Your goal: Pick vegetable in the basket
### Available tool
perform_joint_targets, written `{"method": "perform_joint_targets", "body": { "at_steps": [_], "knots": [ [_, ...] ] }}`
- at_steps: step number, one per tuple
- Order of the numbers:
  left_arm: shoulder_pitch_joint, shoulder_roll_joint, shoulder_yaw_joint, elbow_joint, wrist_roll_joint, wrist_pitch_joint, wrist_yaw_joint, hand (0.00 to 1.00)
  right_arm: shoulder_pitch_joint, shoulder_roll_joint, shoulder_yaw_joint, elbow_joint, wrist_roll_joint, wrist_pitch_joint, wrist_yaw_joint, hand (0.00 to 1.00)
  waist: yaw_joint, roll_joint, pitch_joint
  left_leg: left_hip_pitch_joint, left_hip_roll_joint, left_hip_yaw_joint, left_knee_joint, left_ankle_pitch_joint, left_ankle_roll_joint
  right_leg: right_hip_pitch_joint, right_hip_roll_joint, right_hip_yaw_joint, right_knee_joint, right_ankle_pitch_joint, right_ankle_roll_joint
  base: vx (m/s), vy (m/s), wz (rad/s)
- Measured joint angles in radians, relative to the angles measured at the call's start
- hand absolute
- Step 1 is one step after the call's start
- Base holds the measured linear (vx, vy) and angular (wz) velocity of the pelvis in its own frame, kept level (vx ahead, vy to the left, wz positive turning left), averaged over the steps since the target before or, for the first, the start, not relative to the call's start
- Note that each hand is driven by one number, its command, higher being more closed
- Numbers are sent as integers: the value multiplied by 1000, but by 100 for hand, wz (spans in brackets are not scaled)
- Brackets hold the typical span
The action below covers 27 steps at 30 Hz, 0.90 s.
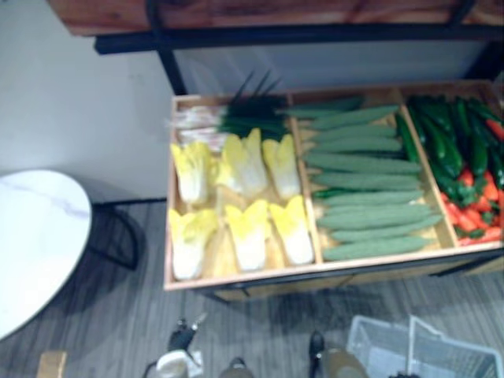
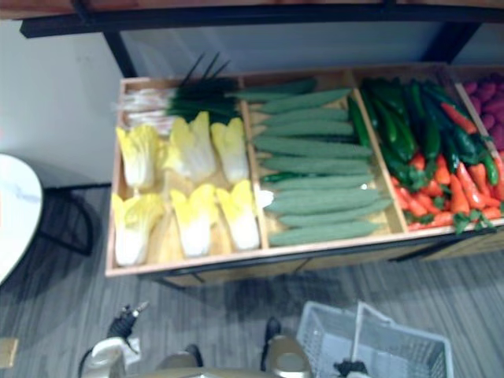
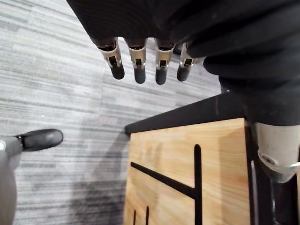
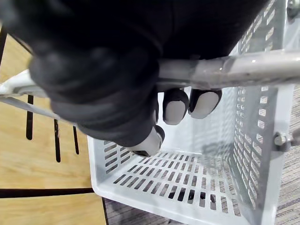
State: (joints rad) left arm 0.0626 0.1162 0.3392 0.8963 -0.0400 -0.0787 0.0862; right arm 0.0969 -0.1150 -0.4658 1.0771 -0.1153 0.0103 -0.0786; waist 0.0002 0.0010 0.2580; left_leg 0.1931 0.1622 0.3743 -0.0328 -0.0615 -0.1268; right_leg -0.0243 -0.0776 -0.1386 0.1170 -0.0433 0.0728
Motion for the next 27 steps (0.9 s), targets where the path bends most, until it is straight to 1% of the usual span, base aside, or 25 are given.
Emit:
{"method": "perform_joint_targets", "body": {
  "at_steps": [1, 3, 4, 5, 6, 8, 9, 10, 11, 14, 16, 17, 18, 19, 20, 21, 22, 23, 25, 26, 27],
  "knots": [
    [0, 0, 13, -8, -13, -1, 6, 0, 2, 0, 0, 0, 0, 0, 0, 100, 0, 0, 0, -2, -1, 0, 0, 1, 0, 5, 0, -1, -17, 9, 2, 2, 27, 4],
    [0, 0, 64, -46, -117, -17, 44, 0, 10, 2, 0, 0, 0, 0, -3, 100, 1, 0, 0, -18, -11, -5, 1, 4, 3, 30, -9, -17, -84, 48, 9, -27, 36, 16],
    [2, 0, 77, -59, -139, -25, 53, 0, 11, 2, -1, 0, 0, 1, -4, 100, 3, 0, 0, -20, -13, -6, 1, 4, 3, 36, -11, -19, -97, 56, 10, -62, 35, 19],
    [6, 0, 115, -81, -204, -48, 72, 0, 14, 2, -1, 0, -1, 1, -5, 100, 5, 0, 0, -21, -15, -7, 1, 4, 4, 50, -14, -24, -124, 73, 12, -60, 25, 11],
    [7, 0, 137, -95, -231, -53, 79, 0, 15, 2, -1, 1, -2, 2, -5, 100, 6, -1, -1, -21, -18, -8, 1, 4, 4, 56, -15, -26, -134, 79, 13, -89, 21, 14],
    [15, 1, 223, -170, -322, -84, 108, 0, 22, 2, -2, 1, -3, 2, -6, 100, 7, 0, -7, -32, -27, -29, 0, 6, 7, 69, -17, -46, -162, 97, 14, -98, -4, 24],
    [16, 2, 236, -193, -353, -95, 112, 0, 25, 2, -5, 1, -3, 2, -6, 100, 8, 1, -9, -36, -27, -33, -2, 7, 8, 71, -17, -50, -169, 102, 14, -76, -14, 28],
    [20, 6, 266, -236, -400, -117, 118, 0, 29, 2, -14, 1, -3, 2, -7, 100, 10, 4, -11, -34, -27, -34, -12, 8, 10, 82, -17, -58, -188, 108, 14, -101, -21, 17],
    [20, 11, 295, -273, -450, -133, 128, 0, 36, 2, -28, 1, -3, 4, -7, 100, 21, 4, -22, -35, -28, -34, -19, 13, 18, 86, -16, -67, -204, 120, 11, -104, -24, 10],
    [22, 27, 328, -350, -498, -164, 147, 0, 53, -1, -40, -2, -2, 4, -13, 100, 30, 10, -33, -37, -30, -39, -20, 15, 21, 101, -14, -75, -223, 128, 10, -112, -38, 6],
    [21, 30, 324, -396, -495, -164, 157, 0, 58, -3, -38, -5, -2, 4, -14, 100, 29, 13, -43, -42, -31, -48, -21, 15, 21, 99, -15, -78, -223, 125, 10, -61, -18, 10],
    [19, 39, 300, -443, -467, -164, 177, 0, 64, -3, -37, -8, -2, 4, -15, 100, 28, 15, -49, -50, -31, -55, -21, 13, 23, 97, -16, -83, -223, 125, 10, -43, -14, 14],
    [19, 49, 254, -495, -427, -165, 190, 0, 65, -4, -36, -9, -2, 4, -17, 100, 29, 15, -50, -51, -31, -56, -20, 14, 23, 97, -16, -85, -223, 125, 11, -46, -14, 10],
    [19, 53, 233, -519, -405, -165, 194, 0, 65, -4, -35, -10, -2, 4, -19, 100, 29, 16, -50, -51, -31, -56, -20, 14, 23, 98, -16, -84, -223, 125, 11, 0, 0, 0],
    [14, 53, 177, -567, -339, -164, 199, 0, 65, -4, -34, -13, -2, 4, -22, 100, 28, 17, -52, -51, -30, -55, -20, 14, 23, 97, -16, -82, -224, 125, 11, -22, -8, -3],
    [11, 53, 149, -583, -320, -163, 200, 0, 66, -4, -33, -14, -2, 4, -23, 100, 28, 18, -53, -51, -30, -55, -20, 14, 23, 97, -16, -82, -224, 126, 11, 0, -4, -4],
    [9, 50, 89, -617, -281, -160, 202, 0, 69, -4, -32, -14, -2, 4, -23, 100, 25, 18, -58, -50, -30, -54, -20, 14, 23, 96, -15, -80, -223, 126, 11, 0, 0, 0],
    [9, 46, 60, -633, -258, -158, 201, 0, 71, -4, -31, -15, -2, 4, -23, 100, 24, 19, -61, -50, -30, -54, -20, 14, 22, 95, -15, -78, -223, 126, 12, 50, 7, -4],
    [9, 22, -24, -682, -206, -151, 187, 0, 75, -4, -26, -25, -2, 4, -23, 100, 16, 22, -66, -47, -29, -50, -19, 15, 20, 95, -14, -72, -223, 134, 14, 66, 11, -10],
    [6, 5, -69, -696, -171, -150, 172, 0, 75, -5, -20, -38, -3, 5, -22, 100, 3, 22, -66, -42, -29, -45, -19, 15, 20, 96, -13, -68, -222, 135, 13, 62, 11, -16],
    [2, 3, -95, -697, -166, -148, 165, 0, 74, -6, -14, -42, -3, 6, -21, 100, -1, 23, -67, -31, -29, -35, -19, 14, 19, 96, -13, -62, -222, 135, 13, 76, 14, -18]
  ]
}}
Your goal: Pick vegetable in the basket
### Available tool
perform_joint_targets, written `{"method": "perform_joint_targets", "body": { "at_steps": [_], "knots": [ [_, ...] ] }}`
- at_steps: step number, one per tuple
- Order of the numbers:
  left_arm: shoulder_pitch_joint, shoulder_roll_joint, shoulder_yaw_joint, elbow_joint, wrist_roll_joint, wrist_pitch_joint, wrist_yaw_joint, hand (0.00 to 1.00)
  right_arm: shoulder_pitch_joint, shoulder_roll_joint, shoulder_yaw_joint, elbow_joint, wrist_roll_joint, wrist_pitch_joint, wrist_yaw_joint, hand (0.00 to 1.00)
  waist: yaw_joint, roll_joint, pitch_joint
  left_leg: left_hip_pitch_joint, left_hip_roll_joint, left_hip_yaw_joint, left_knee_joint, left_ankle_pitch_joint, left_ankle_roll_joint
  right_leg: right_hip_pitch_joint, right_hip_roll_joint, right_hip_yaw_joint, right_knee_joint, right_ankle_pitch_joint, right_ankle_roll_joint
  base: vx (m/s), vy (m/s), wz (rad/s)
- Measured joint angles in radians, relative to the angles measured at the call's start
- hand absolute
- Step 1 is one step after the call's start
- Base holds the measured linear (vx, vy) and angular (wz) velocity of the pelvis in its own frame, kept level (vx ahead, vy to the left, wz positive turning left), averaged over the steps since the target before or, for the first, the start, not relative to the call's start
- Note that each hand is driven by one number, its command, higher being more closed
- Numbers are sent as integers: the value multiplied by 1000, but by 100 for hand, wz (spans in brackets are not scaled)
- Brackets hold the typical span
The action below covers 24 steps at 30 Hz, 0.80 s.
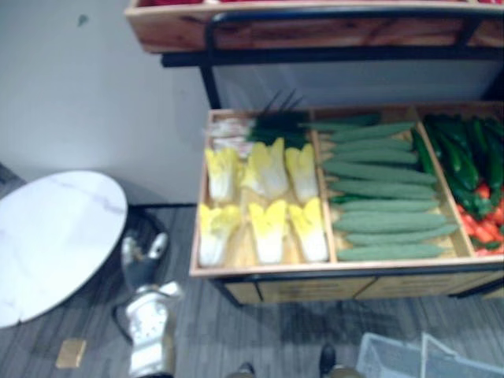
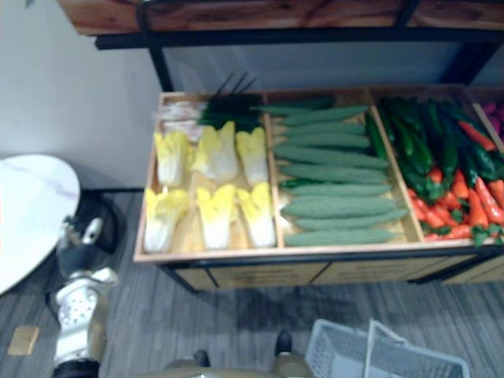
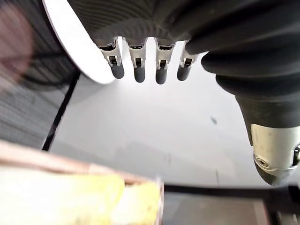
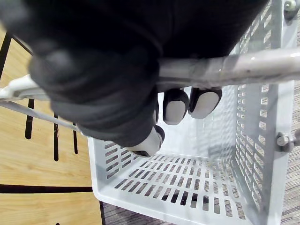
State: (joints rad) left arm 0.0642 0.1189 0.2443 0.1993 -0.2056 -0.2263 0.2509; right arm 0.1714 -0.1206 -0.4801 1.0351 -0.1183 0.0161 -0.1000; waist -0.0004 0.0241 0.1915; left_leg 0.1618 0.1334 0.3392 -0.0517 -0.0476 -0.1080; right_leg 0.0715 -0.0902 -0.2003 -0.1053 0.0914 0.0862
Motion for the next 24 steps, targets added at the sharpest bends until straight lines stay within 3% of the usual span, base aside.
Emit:
{"method": "perform_joint_targets", "body": {
  "at_steps": [7, 15, 19, 21, 24],
  "knots": [
    [-36, 3, -92, -47, 114, 34, -37, 0, -8, -3, 15, -6, -2, 1, 1, 100, -23, 0, 0, 23, 0, 33, 2, -7, -6, 2, 3, 36, 0, 5, -1, 28, 6, -16],
    [-108, 32, -178, -45, 209, 71, -36, 0, -4, -16, 19, -6, -2, 1, 1, 100, -29, 7, 0, 17, 3, 54, 28, -20, -1, -1, 4, 50, 0, 13, -3, -58, -19, -6],
    [-168, 43, -204, -6, 259, 79, -29, 0, -9, -33, 19, -9, -3, 2, -1, 100, -34, 23, -2, 12, 4, 66, 29, -25, -5, -19, 5, 74, 0, 15, -7, -41, -15, -17],
    [-201, 43, -214, 42, 273, 85, -19, 0, -11, -37, 18, -9, -2, 2, -4, 100, -57, 30, -5, -1, 5, 68, 30, -27, -8, -29, 4, 75, 0, 14, -6, -32, -14, -3],
    [-250, 44, -232, 102, 313, 107, -16, 0, -12, -36, 18, -9, -2, 3, -6, 100, -57, 34, -2, -3, 7, 88, 28, -24, -3, -49, 4, 92, 0, 24, -5, 9, -3, -17]
  ]
}}
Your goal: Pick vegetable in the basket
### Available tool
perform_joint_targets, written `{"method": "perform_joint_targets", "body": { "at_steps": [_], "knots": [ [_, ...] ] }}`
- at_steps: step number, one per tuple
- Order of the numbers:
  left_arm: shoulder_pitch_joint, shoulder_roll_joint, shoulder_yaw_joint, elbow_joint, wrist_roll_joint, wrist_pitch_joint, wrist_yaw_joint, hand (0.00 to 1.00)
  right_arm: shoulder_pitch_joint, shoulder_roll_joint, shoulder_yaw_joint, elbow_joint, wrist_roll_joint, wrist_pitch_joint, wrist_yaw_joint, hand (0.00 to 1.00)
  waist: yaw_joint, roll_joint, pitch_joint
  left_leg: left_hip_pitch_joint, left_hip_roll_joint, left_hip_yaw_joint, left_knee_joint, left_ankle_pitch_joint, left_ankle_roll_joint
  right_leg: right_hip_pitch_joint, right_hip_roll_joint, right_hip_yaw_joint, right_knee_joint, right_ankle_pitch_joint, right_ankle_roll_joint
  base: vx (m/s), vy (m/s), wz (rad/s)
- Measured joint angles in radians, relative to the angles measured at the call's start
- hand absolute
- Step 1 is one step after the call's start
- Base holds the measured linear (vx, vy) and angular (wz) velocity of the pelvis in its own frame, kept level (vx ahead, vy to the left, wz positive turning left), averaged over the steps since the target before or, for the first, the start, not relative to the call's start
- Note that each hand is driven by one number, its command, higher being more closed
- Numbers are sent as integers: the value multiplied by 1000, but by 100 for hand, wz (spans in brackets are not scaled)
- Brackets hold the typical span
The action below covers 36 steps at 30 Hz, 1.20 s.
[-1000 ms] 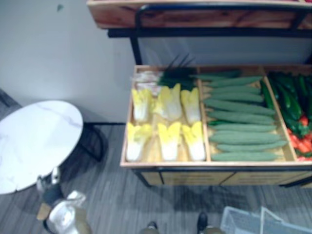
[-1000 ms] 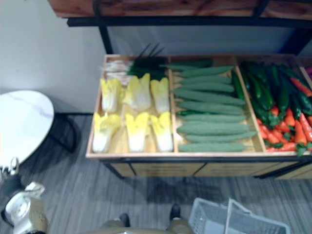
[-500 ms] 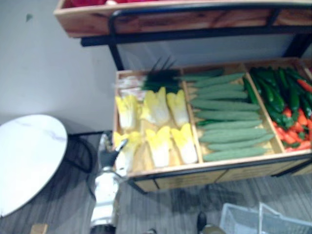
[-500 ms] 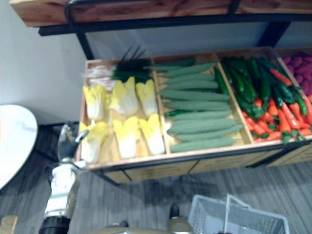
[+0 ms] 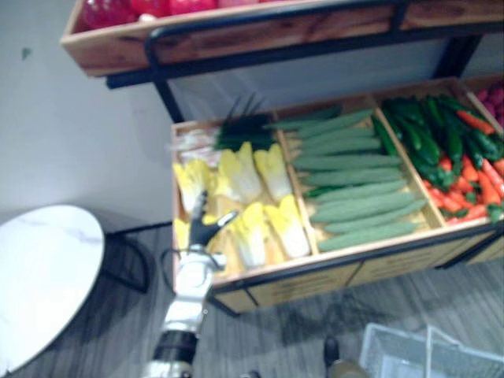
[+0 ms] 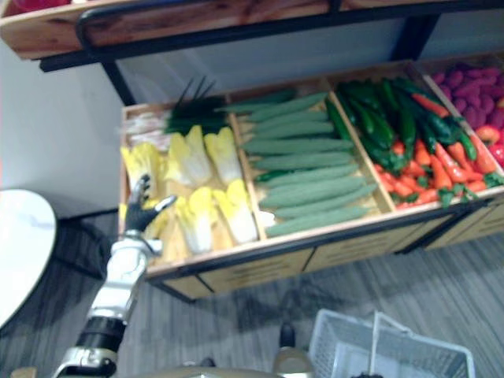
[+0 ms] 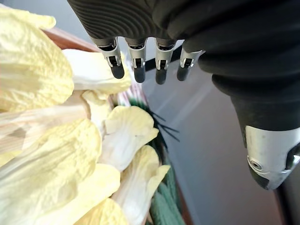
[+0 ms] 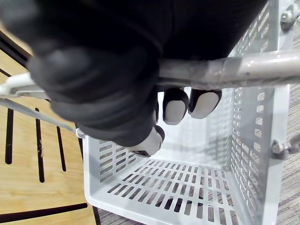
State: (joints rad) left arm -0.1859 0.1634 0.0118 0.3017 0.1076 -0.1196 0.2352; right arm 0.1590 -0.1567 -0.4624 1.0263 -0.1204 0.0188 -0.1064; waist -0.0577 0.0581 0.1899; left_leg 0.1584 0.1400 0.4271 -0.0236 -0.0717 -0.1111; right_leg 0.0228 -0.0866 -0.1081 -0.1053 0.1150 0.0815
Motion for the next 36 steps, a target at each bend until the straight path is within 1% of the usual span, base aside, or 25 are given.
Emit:
{"method": "perform_joint_targets", "body": {
  "at_steps": [1, 3, 4, 6, 8, 13, 16, 18, 19, 25, 27, 34, 35, 36],
  "knots": [
    [-11, 1, -3, 19, 8, 1, 1, 0, 0, 0, 0, 0, 0, 1, 0, 100, -1, 1, 1, 0, 1, 1, 0, 0, 0, -1, 1, 2, 0, 3, 3, 26, -4, -12],
    [-37, 15, -6, 77, 32, 10, 8, 0, -7, 0, 0, 1, 0, 3, -6, 100, -20, 3, 10, 0, 2, 3, -1, 0, 0, -3, 3, 2, 0, 3, 2, 10, -3, -2],
    [-51, 25, -6, 98, 33, 17, 15, 0, -14, 0, 0, 1, 0, 2, -10, 100, -23, 5, 19, 0, 2, 6, -1, 0, -1, -5, 3, 6, 0, 3, 2, 10, -5, -9],
    [-84, 42, -4, 127, 41, 33, 34, 0, -26, 0, -1, 1, 0, 2, -17, 100, -22, 8, 33, -8, 3, 21, -2, -1, -1, -20, 4, 14, 1, 3, 2, 3, -7, -11],
    [-107, 54, 2, 160, 72, 44, 47, 0, -38, 1, -2, 2, 0, 3, -18, 100, -23, 12, 42, -21, 3, 27, -3, 0, -2, -38, 7, 20, 3, 3, 2, 22, -12, -8],
    [-144, 57, 8, 211, 74, 59, 73, 0, -70, 1, -2, 2, 1, 1, -26, 100, -22, 19, 83, -22, 3, 34, -1, 0, -2, -50, 9, 30, 19, 2, 1, 3, -9, -5],
    [-154, 57, 13, 245, 112, 78, 74, 0, -85, 1, -2, 2, 2, -1, -44, 100, -21, 21, 95, -36, 3, 40, 6, 0, -2, -71, 9, 35, 32, -1, -3, -39, -21, -6],
    [-154, 57, 13, 265, 115, 81, 74, 0, -86, 1, -2, 2, 3, -3, -50, 100, -22, 23, 100, -36, 3, 41, 8, 0, -2, -73, 10, 35, 38, -4, -6, -47, -21, -2],
    [-154, 57, 13, 273, 138, 85, 74, 0, -87, 1, -2, 2, 3, -6, -53, 100, -22, 24, 104, -36, 5, 45, 8, 0, -2, -74, 11, 36, 40, -5, -7, -59, -30, -2],
    [-163, 56, 0, 312, 182, 88, 72, 0, -99, 5, -9, -5, 5, -20, -60, 100, -23, 28, 127, -50, 15, 80, 11, -1, -3, -109, 19, 63, 51, -13, -10, -66, -45, -14],
    [-167, 53, -15, 322, 188, 89, 65, 0, -99, 7, -21, -10, 10, -20, -61, 100, -25, 32, 139, -48, 17, 87, 11, -2, -5, -112, 23, 69, 54, -10, -6, -17, -26, -11],
    [-181, 43, -17, 352, 223, 100, 65, 0, -99, 13, -41, -11, 15, -24, -66, 100, -26, 44, 155, -51, 19, 114, 11, -6, -11, -141, 30, 94, 76, -7, -11, 10, -13, -11],
    [-191, 43, -20, 360, 227, 99, 66, 100, -99, 12, -41, -12, 15, -24, -68, 100, -24, 46, 158, -52, 18, 115, 11, -6, -11, -143, 30, 96, 77, -7, -11, 0, 0, 0],
    [-197, 43, -23, 368, 229, 98, 67, 100, -99, 10, -40, -13, 15, -24, -68, 100, -24, 47, 160, -53, 18, 116, 11, -6, -11, -145, 30, 98, 78, -7, -11, -24, -12, -3]
  ]
}}
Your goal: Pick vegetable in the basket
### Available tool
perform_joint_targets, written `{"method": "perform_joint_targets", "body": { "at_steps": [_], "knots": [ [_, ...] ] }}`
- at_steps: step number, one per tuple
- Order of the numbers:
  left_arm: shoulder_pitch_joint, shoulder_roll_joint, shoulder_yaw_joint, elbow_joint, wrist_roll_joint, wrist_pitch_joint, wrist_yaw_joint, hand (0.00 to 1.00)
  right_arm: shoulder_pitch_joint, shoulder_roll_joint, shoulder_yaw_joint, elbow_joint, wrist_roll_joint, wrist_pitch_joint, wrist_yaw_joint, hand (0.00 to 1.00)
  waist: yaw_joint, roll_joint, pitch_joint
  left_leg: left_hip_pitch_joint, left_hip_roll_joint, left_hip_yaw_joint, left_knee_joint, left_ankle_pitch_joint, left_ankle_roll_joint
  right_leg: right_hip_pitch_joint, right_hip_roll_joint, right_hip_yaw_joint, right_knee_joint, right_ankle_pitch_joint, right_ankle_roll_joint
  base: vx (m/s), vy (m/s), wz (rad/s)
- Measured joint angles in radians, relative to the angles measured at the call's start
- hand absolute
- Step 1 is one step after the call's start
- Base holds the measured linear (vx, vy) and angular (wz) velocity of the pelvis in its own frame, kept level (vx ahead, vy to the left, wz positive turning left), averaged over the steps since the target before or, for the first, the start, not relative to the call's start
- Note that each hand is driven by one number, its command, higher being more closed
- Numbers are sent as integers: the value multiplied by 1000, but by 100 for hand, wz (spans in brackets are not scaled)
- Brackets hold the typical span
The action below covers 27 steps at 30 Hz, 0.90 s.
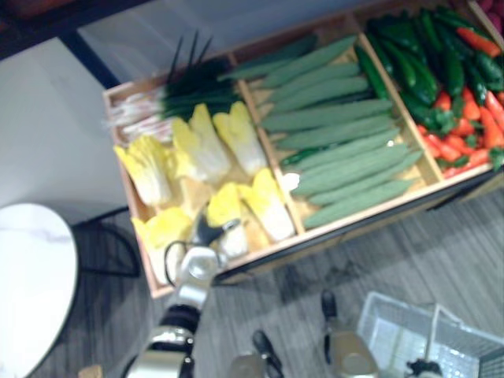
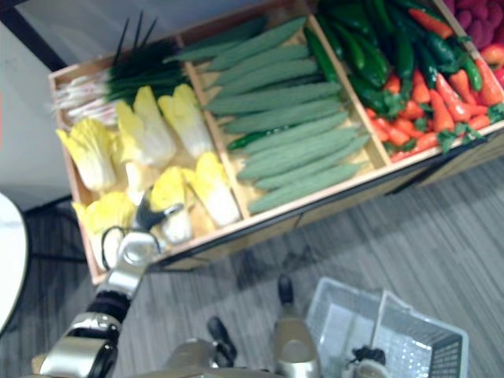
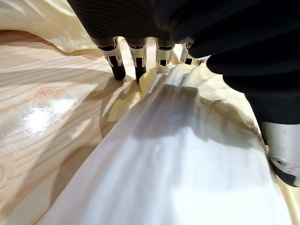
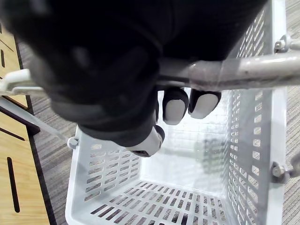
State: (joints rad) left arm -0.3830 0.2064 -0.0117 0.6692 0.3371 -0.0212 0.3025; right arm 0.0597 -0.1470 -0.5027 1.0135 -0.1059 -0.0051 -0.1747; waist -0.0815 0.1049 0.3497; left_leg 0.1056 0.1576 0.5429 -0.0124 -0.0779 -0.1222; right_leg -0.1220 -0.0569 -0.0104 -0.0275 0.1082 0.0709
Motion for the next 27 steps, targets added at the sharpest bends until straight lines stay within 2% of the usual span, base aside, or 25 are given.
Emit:
{"method": "perform_joint_targets", "body": {
  "at_steps": [6, 14, 21, 24, 27],
  "knots": [
    [-86, 26, 22, 57, 30, 2, 47, 100, -20, -19, 2, -16, 0, -8, -16, 100, 0, 11, 25, -46, -2, 22, 16, -2, -2, -54, -5, 21, 10, -5, 3, -63, -39, -8],
    [-134, 40, 38, 95, 32, 2, 42, 100, -28, -18, 4, -14, 1, -9, -18, 100, -4, 9, 29, -50, 0, 46, 15, -8, -7, -65, 2, 37, -2, 10, 4, 21, -22, -7],
    [-142, 34, 37, 105, 31, 5, 25, 100, -28, -18, 42, -14, 0, -11, -19, 100, -25, 3, 33, -19, 2, 45, 16, -7, -7, -28, 2, 16, -4, 11, 6, 37, -16, 3],
    [-136, 34, 36, 38, 27, 11, 15, 100, -22, -18, 43, -14, 1, -11, -19, 100, -24, 0, 34, -3, 3, 18, 18, -7, -6, 3, -3, -10, -5, 9, 3, -31, -18, 20],
    [-71, 55, 40, -127, 17, 12, 16, 100, -13, -15, 48, -15, 8, -10, -14, 100, -21, -10, 29, 16, 4, -4, 18, -7, -6, 31, -5, -29, -6, 5, -2, -76, -28, 18]
  ]
}}
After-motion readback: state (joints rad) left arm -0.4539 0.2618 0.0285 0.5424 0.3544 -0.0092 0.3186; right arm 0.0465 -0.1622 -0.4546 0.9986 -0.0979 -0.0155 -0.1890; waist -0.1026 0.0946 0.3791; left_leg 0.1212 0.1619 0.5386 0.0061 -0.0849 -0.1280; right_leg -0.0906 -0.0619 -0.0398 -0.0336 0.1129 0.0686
